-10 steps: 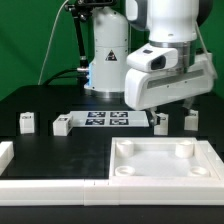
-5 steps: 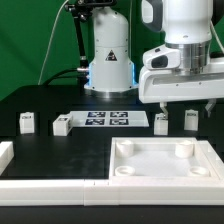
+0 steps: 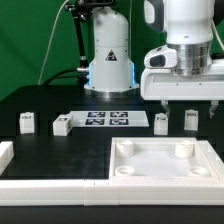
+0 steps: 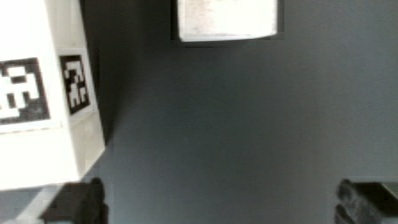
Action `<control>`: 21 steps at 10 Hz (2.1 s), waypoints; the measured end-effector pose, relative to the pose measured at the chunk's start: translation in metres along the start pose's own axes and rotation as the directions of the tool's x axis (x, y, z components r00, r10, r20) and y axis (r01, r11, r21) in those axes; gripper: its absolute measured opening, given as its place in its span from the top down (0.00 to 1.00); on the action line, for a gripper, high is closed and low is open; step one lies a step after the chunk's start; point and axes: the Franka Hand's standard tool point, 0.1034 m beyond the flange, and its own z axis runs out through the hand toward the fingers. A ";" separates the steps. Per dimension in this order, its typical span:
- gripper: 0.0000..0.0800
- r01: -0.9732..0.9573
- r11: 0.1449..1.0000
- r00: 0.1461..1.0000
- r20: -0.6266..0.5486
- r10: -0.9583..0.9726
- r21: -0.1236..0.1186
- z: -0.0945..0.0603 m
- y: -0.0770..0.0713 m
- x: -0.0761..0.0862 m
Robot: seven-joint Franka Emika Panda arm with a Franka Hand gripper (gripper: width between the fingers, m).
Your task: Assemble one leg
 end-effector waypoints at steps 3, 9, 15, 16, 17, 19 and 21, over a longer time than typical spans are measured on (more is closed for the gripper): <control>0.19 0.028 0.999 0.993 0.119 -0.024 -0.035 0.007 -0.004 -0.027; 0.19 0.085 0.995 0.836 0.546 -0.043 -0.052 0.007 0.007 -0.025; 0.19 0.133 0.988 0.595 0.803 -0.019 -0.075 0.020 -0.004 -0.042; 0.19 0.139 0.988 0.597 0.802 -0.023 -0.075 0.024 -0.005 -0.045; 0.19 0.140 0.987 0.599 0.800 -0.024 -0.076 0.027 -0.006 -0.046; 0.19 0.153 0.985 0.599 0.800 -0.029 -0.080 0.034 -0.008 -0.054; 0.19 0.155 0.985 0.597 0.802 -0.029 -0.080 0.036 -0.005 -0.056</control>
Offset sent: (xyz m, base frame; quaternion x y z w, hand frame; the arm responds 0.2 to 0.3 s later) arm -0.0110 0.0125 0.0012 0.0034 -0.2292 -0.0150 0.9733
